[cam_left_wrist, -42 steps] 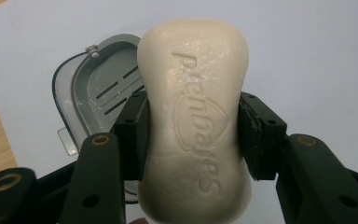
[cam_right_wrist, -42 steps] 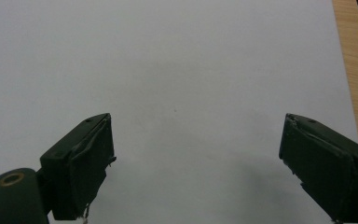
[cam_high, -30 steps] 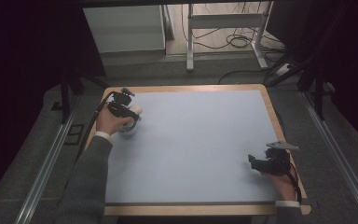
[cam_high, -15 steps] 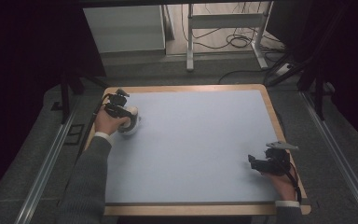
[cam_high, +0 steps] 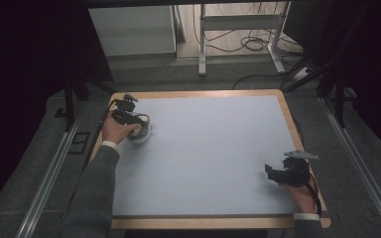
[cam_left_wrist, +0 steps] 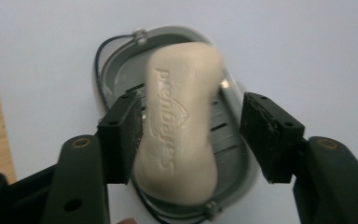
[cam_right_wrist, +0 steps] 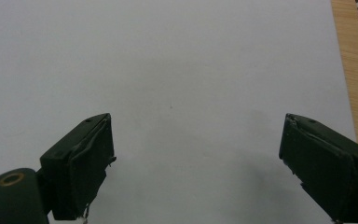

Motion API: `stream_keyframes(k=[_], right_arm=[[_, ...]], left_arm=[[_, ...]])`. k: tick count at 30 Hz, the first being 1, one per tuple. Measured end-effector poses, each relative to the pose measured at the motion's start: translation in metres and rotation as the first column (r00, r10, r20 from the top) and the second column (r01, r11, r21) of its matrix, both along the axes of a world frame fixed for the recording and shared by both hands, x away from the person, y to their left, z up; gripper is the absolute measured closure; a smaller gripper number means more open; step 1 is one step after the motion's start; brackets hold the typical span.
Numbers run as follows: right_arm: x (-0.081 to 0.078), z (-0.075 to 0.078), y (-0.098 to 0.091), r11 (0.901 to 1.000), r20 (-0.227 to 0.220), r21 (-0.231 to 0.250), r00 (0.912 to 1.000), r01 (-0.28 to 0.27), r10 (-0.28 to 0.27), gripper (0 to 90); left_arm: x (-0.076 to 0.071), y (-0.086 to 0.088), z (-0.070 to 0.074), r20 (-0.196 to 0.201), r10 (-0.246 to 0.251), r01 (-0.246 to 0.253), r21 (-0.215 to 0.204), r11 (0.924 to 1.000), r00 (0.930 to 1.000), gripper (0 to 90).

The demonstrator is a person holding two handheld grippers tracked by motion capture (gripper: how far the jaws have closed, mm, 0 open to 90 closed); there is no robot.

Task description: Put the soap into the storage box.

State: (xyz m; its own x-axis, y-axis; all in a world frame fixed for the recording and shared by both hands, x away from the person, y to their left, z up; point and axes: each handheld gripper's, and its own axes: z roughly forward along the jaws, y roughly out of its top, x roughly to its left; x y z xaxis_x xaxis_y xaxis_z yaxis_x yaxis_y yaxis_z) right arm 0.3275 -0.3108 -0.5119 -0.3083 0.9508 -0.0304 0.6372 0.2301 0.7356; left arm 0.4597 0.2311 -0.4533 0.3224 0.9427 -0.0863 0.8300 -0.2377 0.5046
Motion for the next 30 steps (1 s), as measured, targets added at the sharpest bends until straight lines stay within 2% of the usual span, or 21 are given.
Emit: stream_keyframes(k=[8, 9, 10, 11, 12, 13, 14, 15, 17, 18, 19, 22, 25, 26, 27, 29, 30], right_arm=[[0.000, 0.000, 0.001, 1.0000, 0.004, -0.006, 1.0000, -0.003, 0.003, 9.9], [0.000, 0.000, 0.001, 1.0000, 0.004, -0.006, 1.0000, -0.003, 0.003, 9.9], [0.000, 0.000, 0.002, 1.0000, 0.004, -0.006, 1.0000, -0.004, 0.004, 9.8], [0.000, 0.000, 0.002, 1.0000, 0.004, -0.006, 1.0000, -0.004, 0.004, 9.8], [0.000, 0.000, 0.002, 1.0000, 0.008, -0.004, 0.9999, -0.008, 0.008, 9.8], [-0.001, 0.001, 0.003, 0.9999, 0.021, -0.005, 0.9997, -0.011, 0.011, 9.9], [-0.002, 0.003, 0.003, 0.9998, 0.031, -0.004, 0.9994, -0.017, 0.017, 9.9], [-0.003, 0.004, 0.004, 0.9998, 0.036, 0.001, 0.9992, -0.019, 0.019, 9.9], [-0.003, 0.005, 0.004, 0.9998, 0.042, 0.001, 0.9989, -0.021, 0.021, 9.9], [-0.004, 0.006, 0.003, 0.9998, 0.044, 0.001, 0.9988, -0.022, 0.022, 9.9], [-0.004, 0.006, 0.003, 0.9998, 0.044, 0.001, 0.9988, -0.022, 0.022, 9.9], [-0.004, 0.006, 0.002, 0.9998, 0.053, 0.006, 0.9985, -0.016, 0.016, 9.9], [-0.004, 0.007, 0.001, 0.9999, 0.054, 0.008, 0.9984, -0.014, 0.014, 9.9], [-0.004, 0.007, 0.001, 0.9998, 0.055, 0.008, 0.9983, -0.018, 0.018, 9.9], [-0.004, 0.007, 0.001, 0.9998, 0.055, 0.008, 0.9983, -0.018, 0.018, 9.9], [-0.004, 0.007, 0.002, 0.9998, 0.057, 0.008, 0.9982, -0.020, 0.020, 9.9], [-0.004, 0.007, 0.002, 0.9997, 0.057, 0.007, 0.9981, -0.022, 0.021, 9.9]], left_arm=[[-0.021, -0.005, 0.013, 0.053, -0.052, 0.054, -0.040, 0.9977, 0.9972, 31.5], [-0.025, -0.007, 0.014, 0.061, -0.063, 0.065, -0.042, 0.9970, 0.9962, 31.3], [-0.034, -0.013, 0.015, 0.081, -0.096, 0.100, -0.038, 0.9943, 0.9921, 30.6], [-0.034, -0.013, 0.015, 0.081, -0.096, 0.100, -0.038, 0.9943, 0.9921, 30.5], [-0.039, -0.016, 0.015, 0.086, -0.119, 0.123, -0.039, 0.9916, 0.9891, 30.5], [-0.043, -0.019, 0.014, 0.091, -0.136, 0.140, -0.040, 0.9894, 0.9865, 30.1], [-0.048, -0.023, 0.012, 0.101, -0.168, 0.173, -0.034, 0.9844, 0.9805, 29.8], [-0.048, -0.023, 0.012, 0.101, -0.168, 0.173, -0.034, 0.9844, 0.9805, 29.3], [-0.056, -0.029, 0.007, 0.113, -0.214, 0.219, -0.030, 0.9753, 0.9703, 29.1], [-0.059, -0.031, 0.005, 0.118, -0.227, 0.232, -0.036, 0.9720, 0.9668, 28.9], [-0.059, -0.031, 0.005, 0.118, -0.227, 0.232, -0.036, 0.9720, 0.9668, 28.5], [-0.072, -0.034, -0.002, 0.140, -0.248, 0.258, -0.056, 0.9646, 0.9586, 28.1], [-0.079, -0.036, -0.007, 0.143, -0.250, 0.260, -0.059, 0.9638, 0.9577, 28.2], [-0.085, -0.037, -0.011, 0.142, -0.258, 0.270, -0.074, 0.9600, 0.9557, 28.1], [-0.085, -0.037, -0.011, 0.142, -0.258, 0.270, -0.074, 0.9600, 0.9557, 27.9], [-0.098, -0.037, -0.021, 0.155, -0.246, 0.263, -0.100, 0.9597, 0.9570, 27.8], [-0.098, -0.037, -0.021, 0.155, -0.246, 0.263, -0.100, 0.9597, 0.9570, 27.9]])
